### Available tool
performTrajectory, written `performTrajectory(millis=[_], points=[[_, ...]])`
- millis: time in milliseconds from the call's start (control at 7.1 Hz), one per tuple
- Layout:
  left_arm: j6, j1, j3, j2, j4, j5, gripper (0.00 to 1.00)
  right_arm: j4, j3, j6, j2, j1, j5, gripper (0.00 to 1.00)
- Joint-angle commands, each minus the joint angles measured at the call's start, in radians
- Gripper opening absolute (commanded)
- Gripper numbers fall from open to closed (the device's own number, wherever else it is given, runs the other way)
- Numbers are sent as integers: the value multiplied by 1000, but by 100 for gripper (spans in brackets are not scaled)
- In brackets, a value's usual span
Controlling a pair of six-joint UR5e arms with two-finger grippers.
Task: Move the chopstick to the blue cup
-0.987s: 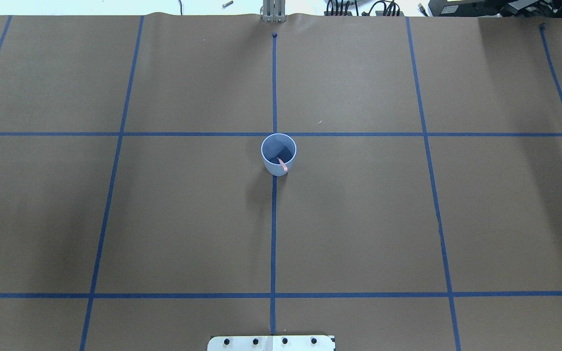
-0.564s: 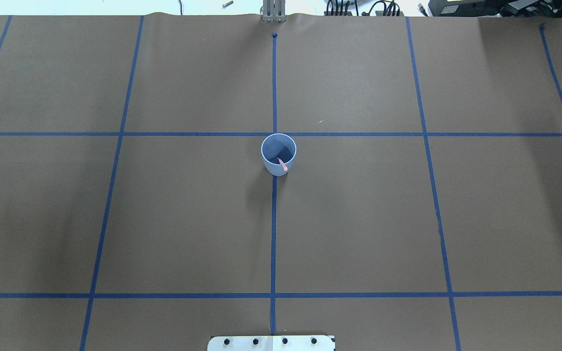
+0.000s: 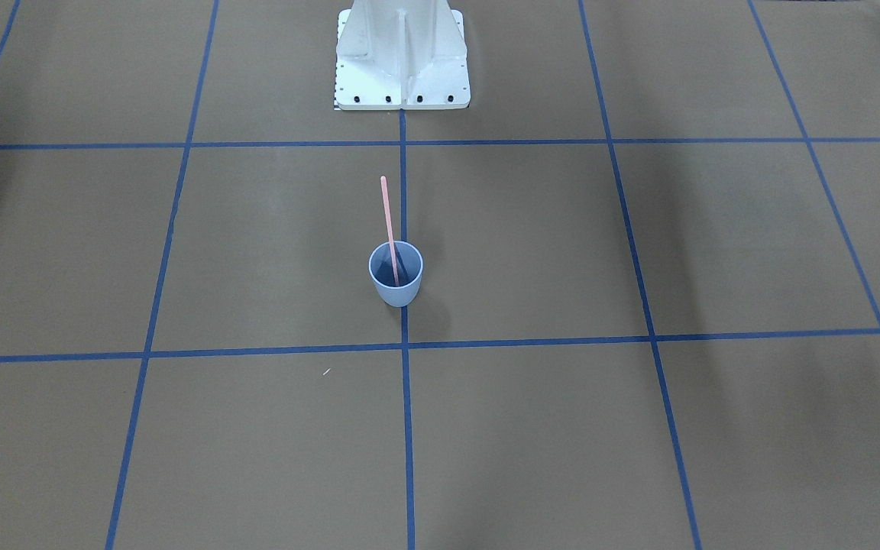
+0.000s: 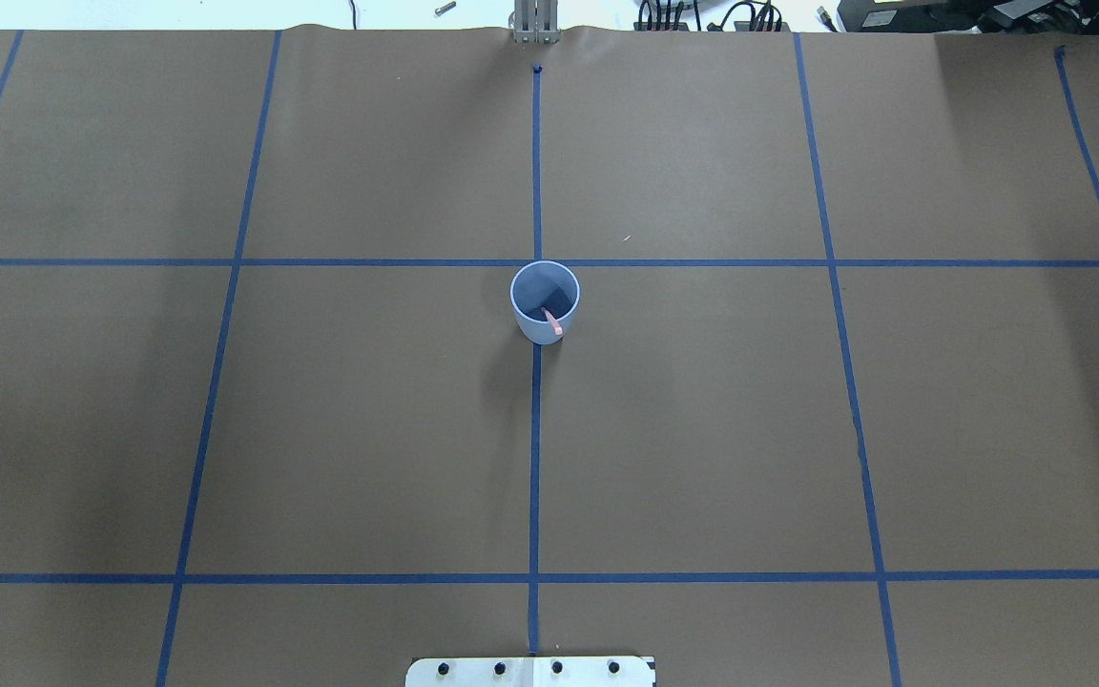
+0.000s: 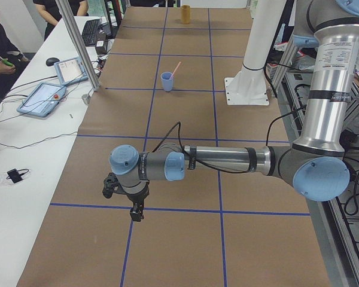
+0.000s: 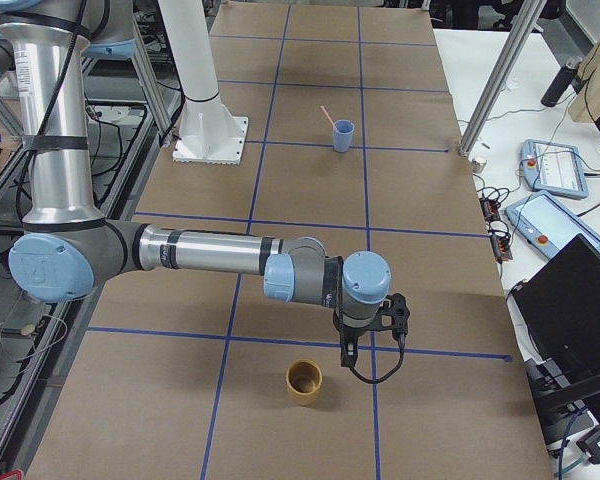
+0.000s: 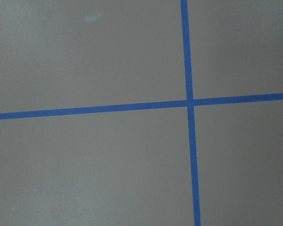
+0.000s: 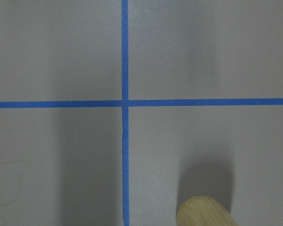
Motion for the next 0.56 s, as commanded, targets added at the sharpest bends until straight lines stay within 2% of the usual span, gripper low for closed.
performTrajectory(millis=[0, 423], points=[[2, 0, 0, 0, -1, 0, 98, 4, -3, 1, 1, 1, -1, 100], [4, 0, 0, 0, -1, 0, 98, 6, 3, 4, 2, 1, -1, 100]])
